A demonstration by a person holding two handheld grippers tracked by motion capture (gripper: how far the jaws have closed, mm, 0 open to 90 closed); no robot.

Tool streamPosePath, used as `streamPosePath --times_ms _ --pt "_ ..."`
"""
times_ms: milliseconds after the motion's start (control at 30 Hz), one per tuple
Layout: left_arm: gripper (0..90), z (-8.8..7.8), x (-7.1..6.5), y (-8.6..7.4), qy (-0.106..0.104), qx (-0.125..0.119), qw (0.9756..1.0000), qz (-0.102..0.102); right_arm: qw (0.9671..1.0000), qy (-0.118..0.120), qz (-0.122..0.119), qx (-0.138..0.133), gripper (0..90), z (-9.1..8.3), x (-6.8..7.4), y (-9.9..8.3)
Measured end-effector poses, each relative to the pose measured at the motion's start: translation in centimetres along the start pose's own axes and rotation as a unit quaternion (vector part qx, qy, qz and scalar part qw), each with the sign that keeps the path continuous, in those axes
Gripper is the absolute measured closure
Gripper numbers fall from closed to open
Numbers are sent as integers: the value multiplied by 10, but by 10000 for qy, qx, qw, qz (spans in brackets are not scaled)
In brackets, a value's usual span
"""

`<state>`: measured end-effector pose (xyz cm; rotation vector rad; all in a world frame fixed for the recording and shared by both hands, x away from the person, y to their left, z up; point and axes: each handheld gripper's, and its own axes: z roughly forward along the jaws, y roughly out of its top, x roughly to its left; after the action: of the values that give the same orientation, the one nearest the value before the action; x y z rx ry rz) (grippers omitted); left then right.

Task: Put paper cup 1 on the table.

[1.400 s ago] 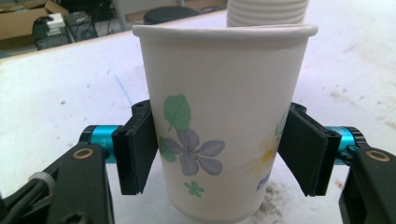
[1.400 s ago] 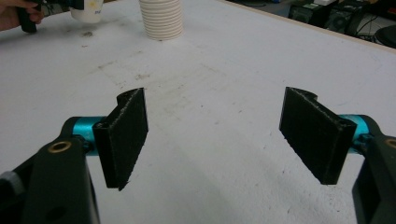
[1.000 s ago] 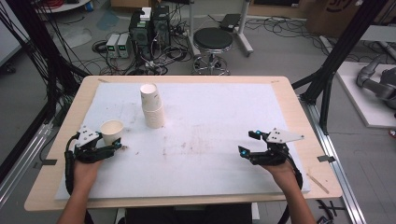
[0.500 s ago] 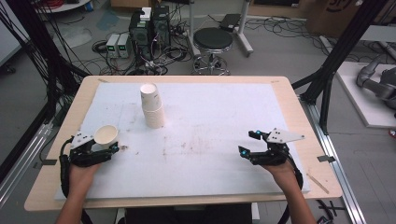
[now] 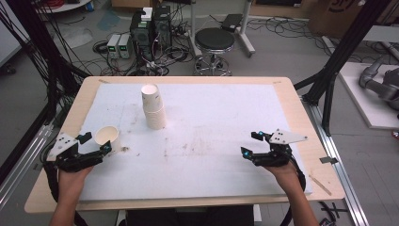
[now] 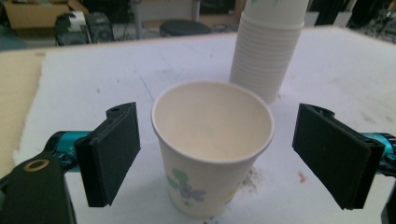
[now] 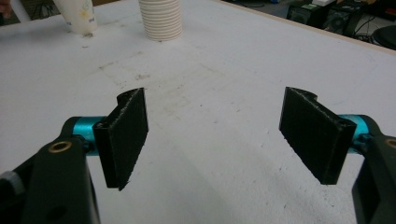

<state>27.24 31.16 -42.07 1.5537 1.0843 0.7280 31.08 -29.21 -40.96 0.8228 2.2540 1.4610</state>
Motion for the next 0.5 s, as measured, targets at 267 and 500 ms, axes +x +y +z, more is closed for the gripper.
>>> streamPosePath --times_ms 267,500 --pt "152 -6 -14 15 -427 -925 9947 -125 10000 -11 28 25 245 0 -1 -1" --pt "152 4 -35 19 -1027 -1153 9880 -69 9999 -98 53 -1 228 2 -1 -1"
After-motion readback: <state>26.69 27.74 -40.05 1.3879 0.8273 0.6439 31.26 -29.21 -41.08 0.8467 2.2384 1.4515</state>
